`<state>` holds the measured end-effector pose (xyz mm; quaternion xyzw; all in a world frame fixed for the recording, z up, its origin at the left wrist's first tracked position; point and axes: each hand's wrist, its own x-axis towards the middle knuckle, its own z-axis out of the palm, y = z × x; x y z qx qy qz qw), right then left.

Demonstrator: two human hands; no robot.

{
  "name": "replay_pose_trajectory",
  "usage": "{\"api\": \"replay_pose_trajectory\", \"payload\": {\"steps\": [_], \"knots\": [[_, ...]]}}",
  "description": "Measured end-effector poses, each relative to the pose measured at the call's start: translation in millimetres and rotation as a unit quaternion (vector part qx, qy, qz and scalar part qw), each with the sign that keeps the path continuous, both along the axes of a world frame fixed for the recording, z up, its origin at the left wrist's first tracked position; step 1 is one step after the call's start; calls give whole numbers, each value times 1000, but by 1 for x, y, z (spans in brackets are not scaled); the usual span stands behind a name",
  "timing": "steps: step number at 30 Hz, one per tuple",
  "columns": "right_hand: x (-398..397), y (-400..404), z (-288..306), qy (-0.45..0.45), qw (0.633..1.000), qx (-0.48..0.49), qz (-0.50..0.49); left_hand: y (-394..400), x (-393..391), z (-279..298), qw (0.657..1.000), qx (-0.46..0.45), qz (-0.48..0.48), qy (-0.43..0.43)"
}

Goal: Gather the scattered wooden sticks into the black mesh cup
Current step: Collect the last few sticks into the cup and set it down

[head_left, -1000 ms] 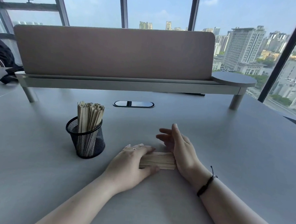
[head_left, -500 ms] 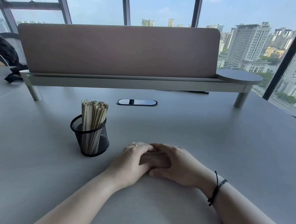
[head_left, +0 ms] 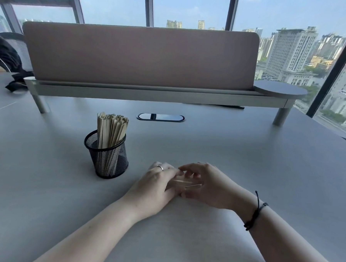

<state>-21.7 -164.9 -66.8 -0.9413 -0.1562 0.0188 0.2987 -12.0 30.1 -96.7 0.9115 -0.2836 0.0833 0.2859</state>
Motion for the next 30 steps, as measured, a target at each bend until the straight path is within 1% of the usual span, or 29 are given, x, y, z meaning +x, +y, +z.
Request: {"api": "replay_pose_trajectory", "payload": {"steps": [3,5,9,14,19,24,30], "knots": [[-1,-3,-1,21,999,36,-15,0,1,0,1000,-19,-5,11],[-2,-4,-3,17,999,33,-15,0,1,1,999,-28,-12,12],[-4,-1,-4,-14,1000,-12,-9,-1,0,1,1000,-8,-10,10],[-5,0,-4,-18,999,-30,-15,-2,-2,2,999,32,1,15],[-4,1,-3,-30,998,-48,-34,-3,-3,1,1000,-4,4,-3],[-6,0,-3,-41,996,-80,-20,-4,-5,1,1000,-3,-4,-19],[-11,1,-5,-110,981,-160,26,-2,-4,2,999,18,-26,-8]]}}
